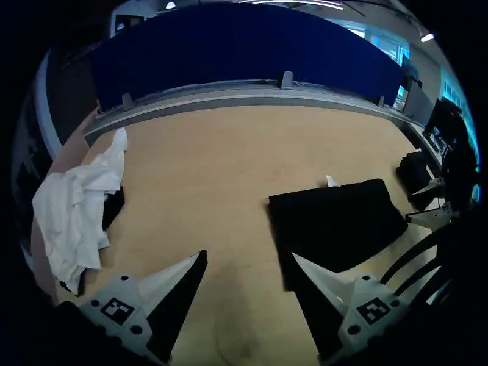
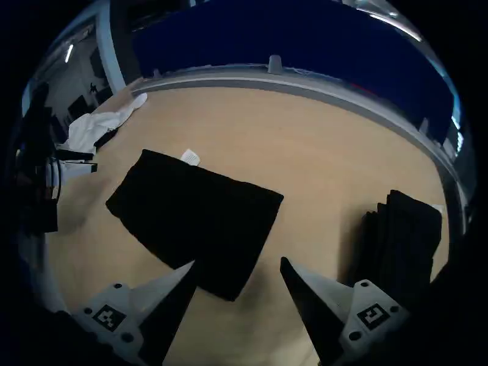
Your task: Fold towel
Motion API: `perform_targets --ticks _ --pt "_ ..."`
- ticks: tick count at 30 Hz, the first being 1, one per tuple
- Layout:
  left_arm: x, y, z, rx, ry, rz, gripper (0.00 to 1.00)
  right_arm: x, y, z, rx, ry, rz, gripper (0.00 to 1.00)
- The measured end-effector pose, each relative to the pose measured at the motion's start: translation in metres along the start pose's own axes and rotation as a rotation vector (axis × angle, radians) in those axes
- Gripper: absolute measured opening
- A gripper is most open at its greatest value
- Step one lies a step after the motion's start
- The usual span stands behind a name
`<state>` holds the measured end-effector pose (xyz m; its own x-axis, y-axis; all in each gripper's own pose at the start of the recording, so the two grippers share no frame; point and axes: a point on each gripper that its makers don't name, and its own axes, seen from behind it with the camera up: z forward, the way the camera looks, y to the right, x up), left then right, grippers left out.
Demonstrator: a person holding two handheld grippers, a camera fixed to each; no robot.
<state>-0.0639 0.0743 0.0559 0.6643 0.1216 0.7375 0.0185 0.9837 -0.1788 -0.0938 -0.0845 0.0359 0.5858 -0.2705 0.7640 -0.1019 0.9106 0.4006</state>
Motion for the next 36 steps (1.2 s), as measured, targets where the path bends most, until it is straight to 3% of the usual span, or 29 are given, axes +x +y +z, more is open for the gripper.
perform_targets --ticks 14,18,22,36 --pt "-0.055 -0.026 -0.047 0.071 -0.018 -0.071 0.92 -0.031 -0.015 -0.014 0.040 -0.056 -0.081 0.98" --pt "-0.072 -0.031 -0.058 0.081 -0.035 -0.091 0.92 -0.035 -0.016 -0.014 0.052 -0.067 -0.091 0.94" --pt "-0.085 -0.036 -0.065 0.090 -0.047 -0.104 0.92 -0.039 -0.017 -0.012 0.063 -0.079 -0.100 0.85" --pt "-0.098 -0.044 -0.072 0.103 -0.055 -0.111 0.92 -0.048 -0.016 -0.003 0.081 -0.122 -0.112 0.33"
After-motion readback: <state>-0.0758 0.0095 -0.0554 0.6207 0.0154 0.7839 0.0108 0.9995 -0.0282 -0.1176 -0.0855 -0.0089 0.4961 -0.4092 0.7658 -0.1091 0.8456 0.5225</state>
